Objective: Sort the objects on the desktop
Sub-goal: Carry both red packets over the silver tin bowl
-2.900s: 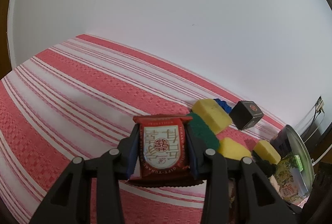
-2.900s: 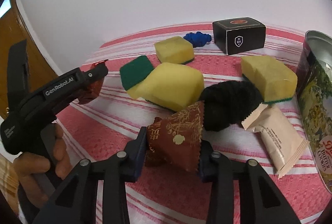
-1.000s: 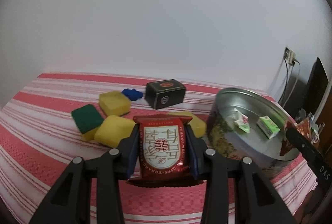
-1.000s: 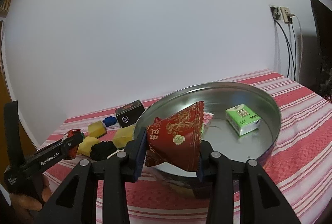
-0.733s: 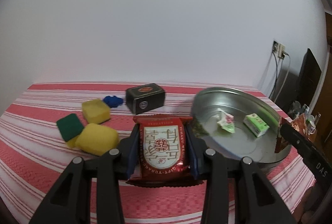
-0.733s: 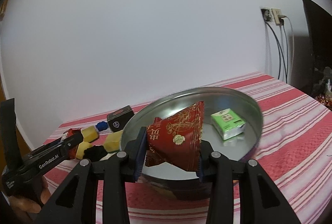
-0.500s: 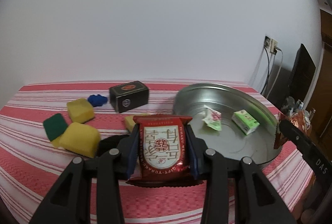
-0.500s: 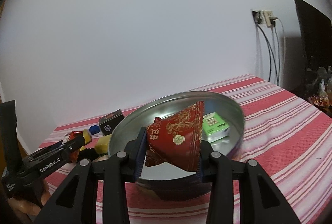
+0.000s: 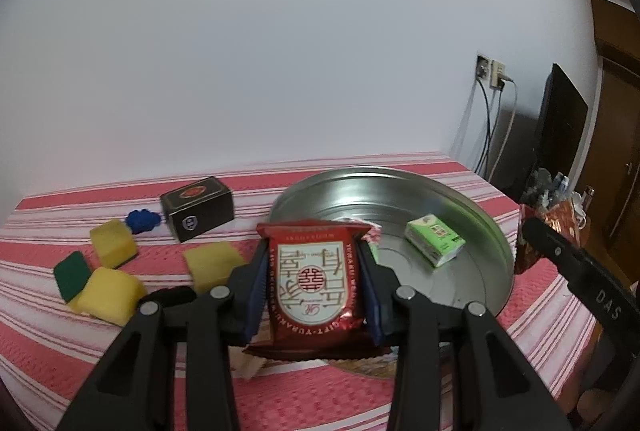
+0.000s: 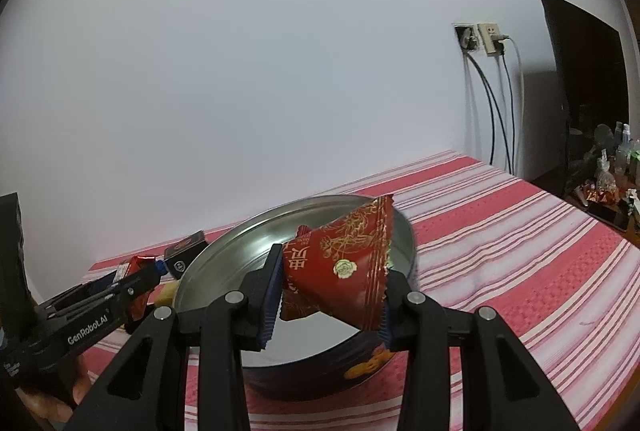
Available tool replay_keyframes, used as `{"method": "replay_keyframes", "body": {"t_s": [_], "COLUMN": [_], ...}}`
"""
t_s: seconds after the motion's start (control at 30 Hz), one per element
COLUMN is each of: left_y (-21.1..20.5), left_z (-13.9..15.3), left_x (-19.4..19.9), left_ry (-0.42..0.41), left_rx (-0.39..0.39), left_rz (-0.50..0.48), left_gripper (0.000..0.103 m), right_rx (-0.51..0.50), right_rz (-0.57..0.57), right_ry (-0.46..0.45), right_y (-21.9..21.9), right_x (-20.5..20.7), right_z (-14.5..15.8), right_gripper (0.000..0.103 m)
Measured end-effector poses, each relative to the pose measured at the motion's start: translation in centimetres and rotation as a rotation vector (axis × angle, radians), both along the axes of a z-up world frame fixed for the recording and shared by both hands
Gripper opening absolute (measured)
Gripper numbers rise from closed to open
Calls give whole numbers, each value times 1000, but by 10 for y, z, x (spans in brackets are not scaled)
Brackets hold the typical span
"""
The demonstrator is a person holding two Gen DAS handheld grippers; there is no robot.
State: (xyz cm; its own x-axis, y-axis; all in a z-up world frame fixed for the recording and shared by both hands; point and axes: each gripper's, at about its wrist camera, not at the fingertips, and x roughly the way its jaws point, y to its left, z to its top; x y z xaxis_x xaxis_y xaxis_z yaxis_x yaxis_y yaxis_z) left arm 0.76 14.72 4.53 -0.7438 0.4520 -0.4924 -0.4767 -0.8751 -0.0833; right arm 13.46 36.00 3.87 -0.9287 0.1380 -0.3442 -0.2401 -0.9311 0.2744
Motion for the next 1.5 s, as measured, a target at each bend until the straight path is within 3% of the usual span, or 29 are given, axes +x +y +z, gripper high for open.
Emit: {"method": "replay_keyframes", "body": {"t_s": [0.5,0.87,1.33,1.5], "left_y": [50,80,96,94], "left_z": [-7,-15,-25,-29], "left_x": [-9,-29,-44,-50], "left_ry": [-41,-85,-127,-157], "left_rx": [-20,-60,-79,-52], "left_rz": [-61,-101,-139,-157], "left_gripper": [40,40,40,40], "right_rx": [24,79,83,104], "right_rz": [-30,-15,74,104], "right_ry": [-2,-30,-139,-179], "right_y": [48,59,61,54], "right_x": [-15,-46,-105,-125], "right_z": [8,9,13,13], "right_gripper": [42,42,42,42]}}
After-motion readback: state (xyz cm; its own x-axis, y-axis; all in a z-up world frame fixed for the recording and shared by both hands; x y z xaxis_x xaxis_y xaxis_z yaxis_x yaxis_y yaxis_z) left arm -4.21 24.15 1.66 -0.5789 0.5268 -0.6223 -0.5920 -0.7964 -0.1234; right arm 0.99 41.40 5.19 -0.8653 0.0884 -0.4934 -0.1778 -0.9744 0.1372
